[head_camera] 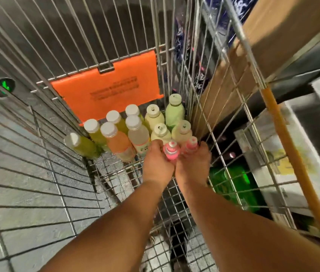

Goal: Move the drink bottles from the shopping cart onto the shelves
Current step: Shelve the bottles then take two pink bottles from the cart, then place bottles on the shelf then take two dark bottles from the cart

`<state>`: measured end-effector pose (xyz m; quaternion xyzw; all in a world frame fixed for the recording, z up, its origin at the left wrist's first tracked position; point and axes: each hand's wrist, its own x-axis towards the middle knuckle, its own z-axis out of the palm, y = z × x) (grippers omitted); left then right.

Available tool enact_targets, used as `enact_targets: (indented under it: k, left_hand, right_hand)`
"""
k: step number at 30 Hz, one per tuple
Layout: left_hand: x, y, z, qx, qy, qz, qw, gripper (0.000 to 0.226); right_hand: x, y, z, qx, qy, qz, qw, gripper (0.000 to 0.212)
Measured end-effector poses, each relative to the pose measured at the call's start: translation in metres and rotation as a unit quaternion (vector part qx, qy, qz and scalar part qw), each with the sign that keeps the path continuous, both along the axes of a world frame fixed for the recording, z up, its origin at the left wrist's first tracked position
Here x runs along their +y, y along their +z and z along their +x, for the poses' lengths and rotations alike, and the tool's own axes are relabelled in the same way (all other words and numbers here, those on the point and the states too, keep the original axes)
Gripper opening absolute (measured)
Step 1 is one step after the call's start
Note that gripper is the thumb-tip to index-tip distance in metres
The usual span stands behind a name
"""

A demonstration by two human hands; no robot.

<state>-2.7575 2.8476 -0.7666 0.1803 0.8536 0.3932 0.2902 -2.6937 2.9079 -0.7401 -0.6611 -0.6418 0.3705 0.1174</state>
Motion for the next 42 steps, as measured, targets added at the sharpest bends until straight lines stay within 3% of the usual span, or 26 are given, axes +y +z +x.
enact_targets:
  k: [3, 9, 12, 16, 22, 26, 30, 37, 42]
  left_hand:
    - [-0.01, 0.02, -0.006, 0.003, -0.027, 0.002, 1.0, 0.04]
    - [-0.043, 0.097, -0.022, 0.047, -0.118, -0.016, 0.992, 0.071]
    - [-0.065, 0.168, -0.024, 0.129, -0.186, -0.026, 0.974, 0.064]
    - [-0.085, 0.282, -0.012, 0.212, -0.241, 0.037, 0.946, 0.044]
    - [-0.068, 0.46, 0.039, 0.328, -0.316, 0.148, 0.878, 0.034]
    - [-0.06, 0.551, 0.097, 0.354, -0.353, 0.208, 0.841, 0.046]
    - [-0.074, 0.611, 0.179, 0.365, -0.39, 0.28, 0.798, 0.046]
    - [-0.153, 0.667, 0.352, 0.352, -0.487, 0.339, 0.724, 0.035]
    - [-0.24, 0.684, 0.461, 0.332, -0.56, 0.369, 0.664, 0.052]
  right_hand:
    - [-0.008, 0.021, 0.008, -0.031, 0.036, 0.025, 0.999, 0.043]
    - [-0.042, 0.099, 0.02, 0.018, 0.045, 0.052, 0.997, 0.032]
    - [-0.07, 0.167, 0.029, 0.031, 0.018, 0.08, 0.996, 0.028]
    - [-0.103, 0.272, 0.054, 0.063, -0.048, 0.245, 0.966, 0.027]
    - [-0.117, 0.448, 0.134, 0.001, -0.099, 0.344, 0.934, 0.035]
    - [-0.141, 0.54, 0.207, 0.005, -0.163, 0.364, 0.917, 0.038]
    - [-0.183, 0.595, 0.287, -0.027, -0.224, 0.396, 0.89, 0.035]
    - [-0.304, 0.64, 0.444, -0.09, -0.32, 0.408, 0.85, 0.041]
    - [-0.413, 0.653, 0.545, -0.119, -0.381, 0.405, 0.823, 0.047]
